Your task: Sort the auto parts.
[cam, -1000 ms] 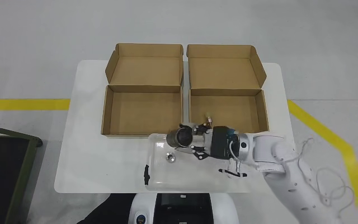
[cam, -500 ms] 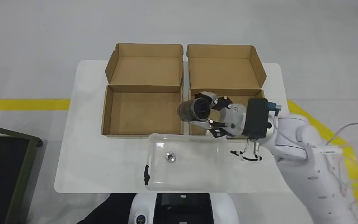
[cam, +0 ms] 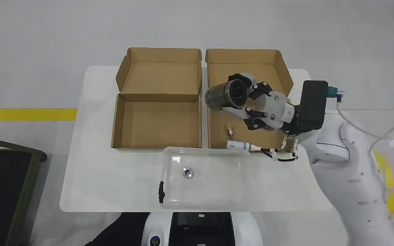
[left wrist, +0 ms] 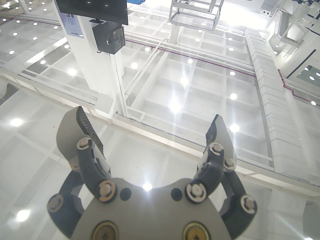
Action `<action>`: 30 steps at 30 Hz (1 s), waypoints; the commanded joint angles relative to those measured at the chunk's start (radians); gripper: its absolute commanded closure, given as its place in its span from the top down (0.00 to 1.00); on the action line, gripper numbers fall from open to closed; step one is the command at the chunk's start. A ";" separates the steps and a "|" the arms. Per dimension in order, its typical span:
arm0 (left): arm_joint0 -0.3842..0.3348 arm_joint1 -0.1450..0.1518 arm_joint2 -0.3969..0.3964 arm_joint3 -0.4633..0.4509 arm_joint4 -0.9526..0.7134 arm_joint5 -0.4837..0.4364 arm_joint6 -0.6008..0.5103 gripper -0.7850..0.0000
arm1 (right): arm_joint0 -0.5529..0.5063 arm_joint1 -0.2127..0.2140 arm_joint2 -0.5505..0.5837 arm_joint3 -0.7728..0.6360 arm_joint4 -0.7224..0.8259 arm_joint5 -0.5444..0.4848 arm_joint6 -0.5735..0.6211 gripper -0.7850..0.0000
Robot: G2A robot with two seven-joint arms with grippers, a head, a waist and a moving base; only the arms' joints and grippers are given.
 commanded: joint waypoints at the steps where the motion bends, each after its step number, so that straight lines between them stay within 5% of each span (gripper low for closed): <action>1: 0.000 0.000 0.000 0.000 0.000 0.000 0.000 1.00 | 0.008 0.000 0.009 0.007 0.003 -0.001 0.001 0.00; 11: 0.000 0.000 0.000 0.000 0.000 0.000 0.000 1.00 | -0.042 0.006 0.056 -0.069 0.009 0.007 0.014 0.00; 30: 0.000 0.000 0.000 0.000 0.000 0.000 0.000 1.00 | -0.078 -0.002 -0.024 -0.036 -0.053 0.028 0.082 0.00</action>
